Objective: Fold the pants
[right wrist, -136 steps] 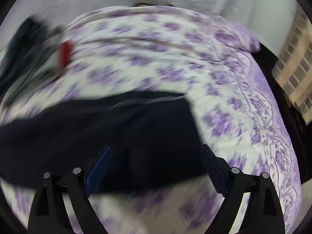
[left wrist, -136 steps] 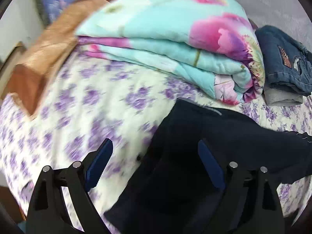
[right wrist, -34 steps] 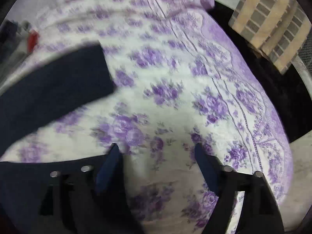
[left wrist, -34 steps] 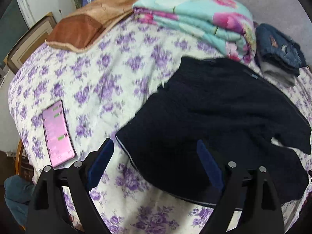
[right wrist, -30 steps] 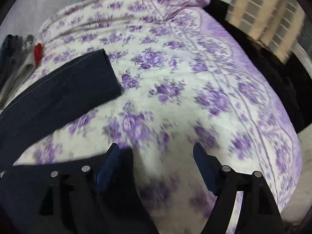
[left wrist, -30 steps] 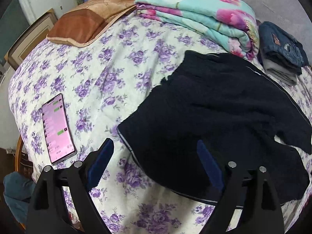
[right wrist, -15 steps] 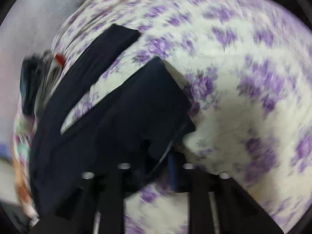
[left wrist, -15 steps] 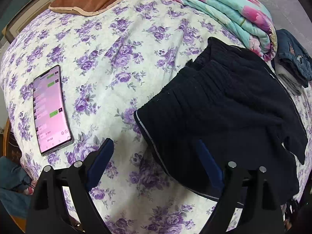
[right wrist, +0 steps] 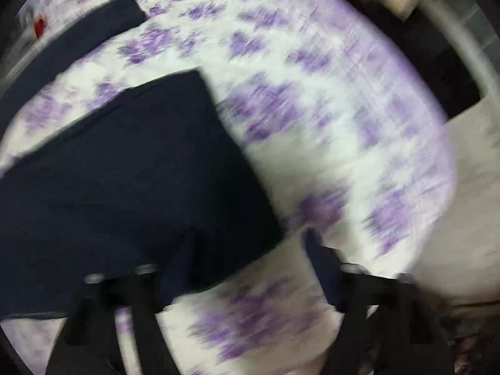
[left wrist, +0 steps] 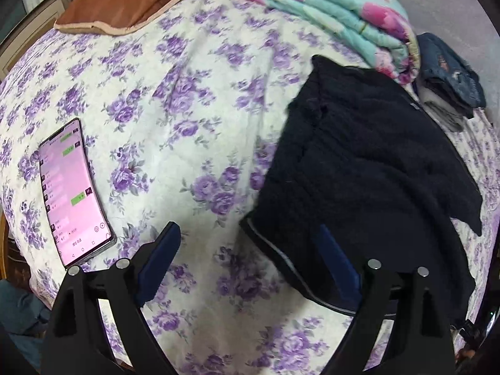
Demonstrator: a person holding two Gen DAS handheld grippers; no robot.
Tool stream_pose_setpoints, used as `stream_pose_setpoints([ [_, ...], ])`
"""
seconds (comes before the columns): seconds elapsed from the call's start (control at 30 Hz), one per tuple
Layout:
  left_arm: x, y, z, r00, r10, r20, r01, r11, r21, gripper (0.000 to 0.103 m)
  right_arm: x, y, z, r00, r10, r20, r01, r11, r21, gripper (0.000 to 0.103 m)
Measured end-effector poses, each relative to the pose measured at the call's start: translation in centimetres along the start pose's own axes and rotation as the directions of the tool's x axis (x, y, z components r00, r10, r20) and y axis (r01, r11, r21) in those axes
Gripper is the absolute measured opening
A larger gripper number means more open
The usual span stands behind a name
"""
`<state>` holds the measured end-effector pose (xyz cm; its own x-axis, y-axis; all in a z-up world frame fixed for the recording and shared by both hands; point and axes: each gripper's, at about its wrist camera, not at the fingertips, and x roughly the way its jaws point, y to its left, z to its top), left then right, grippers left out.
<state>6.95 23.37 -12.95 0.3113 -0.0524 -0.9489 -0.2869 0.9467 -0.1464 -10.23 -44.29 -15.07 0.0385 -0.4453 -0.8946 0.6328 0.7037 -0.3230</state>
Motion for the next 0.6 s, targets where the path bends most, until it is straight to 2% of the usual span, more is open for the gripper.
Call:
stream_pose_setpoints([
  [0.07, 0.0, 0.2, 0.2, 1.000, -0.015, 0.002, 0.015, 1.000, -0.008, 0.086, -2.2, 0.8, 0.8, 0.991, -0.082, 0.105, 0.081, 0.997, 0.015, 0.077],
  [0.13, 0.0, 0.2, 0.5, 0.999, -0.042, 0.016, 0.042, 0.999, -0.008, 0.086, -5.0, 2.2, 1.7, 0.961, -0.157, 0.226, 0.150, 0.988, 0.046, 0.077],
  [0.2, 0.3, -0.2, 0.5, 0.998, -0.061, -0.004, 0.061, 0.998, 0.005, 0.086, -6.9, 4.2, 1.8, 0.953, -0.064, 0.296, 0.064, 0.998, 0.008, 0.080],
  [0.27, 0.4, -0.9, 0.2, 0.996, -0.089, -0.017, 0.089, 0.996, 0.028, 0.086, -8.2, 8.6, 1.9, 0.947, 0.102, 0.303, -0.074, 0.992, -0.102, 0.080],
  [0.3, 0.4, -1.3, 0.0, 0.996, -0.092, -0.020, 0.093, 0.994, 0.050, 0.086, -8.6, 10.5, 1.8, 0.942, 0.159, 0.297, -0.120, 0.982, -0.147, 0.080],
  [0.4, 0.2, -2.1, -0.6, 0.993, -0.109, -0.039, 0.112, 0.990, 0.084, 0.086, -10.5, 16.6, 0.3, 0.919, 0.286, 0.273, -0.200, 0.931, -0.304, 0.080],
  [0.5, 1.0, -1.5, -1.1, 0.982, -0.166, -0.094, 0.169, 0.985, 0.030, 0.085, -12.4, 21.7, -1.5, 0.895, 0.371, 0.247, -0.243, 0.871, -0.427, 0.080],
  [0.53, 1.5, -1.2, -1.1, 0.977, -0.186, -0.105, 0.187, 0.982, 0.000, 0.071, -12.9, 22.9, -1.9, 0.887, 0.401, 0.228, -0.267, 0.850, -0.455, 0.081],
  [0.57, 2.2, -1.0, -1.1, 0.971, -0.204, -0.128, 0.202, 0.979, -0.029, 0.051, -13.4, 23.5, -2.4, 0.881, 0.422, 0.216, -0.285, 0.836, -0.470, 0.081],
  [0.6, 2.8, -1.0, -1.0, 0.964, -0.216, -0.156, 0.211, 0.976, -0.045, 0.046, -14.1, 24.5, -2.9, 0.869, 0.454, 0.198, -0.312, 0.811, -0.495, 0.082],
])
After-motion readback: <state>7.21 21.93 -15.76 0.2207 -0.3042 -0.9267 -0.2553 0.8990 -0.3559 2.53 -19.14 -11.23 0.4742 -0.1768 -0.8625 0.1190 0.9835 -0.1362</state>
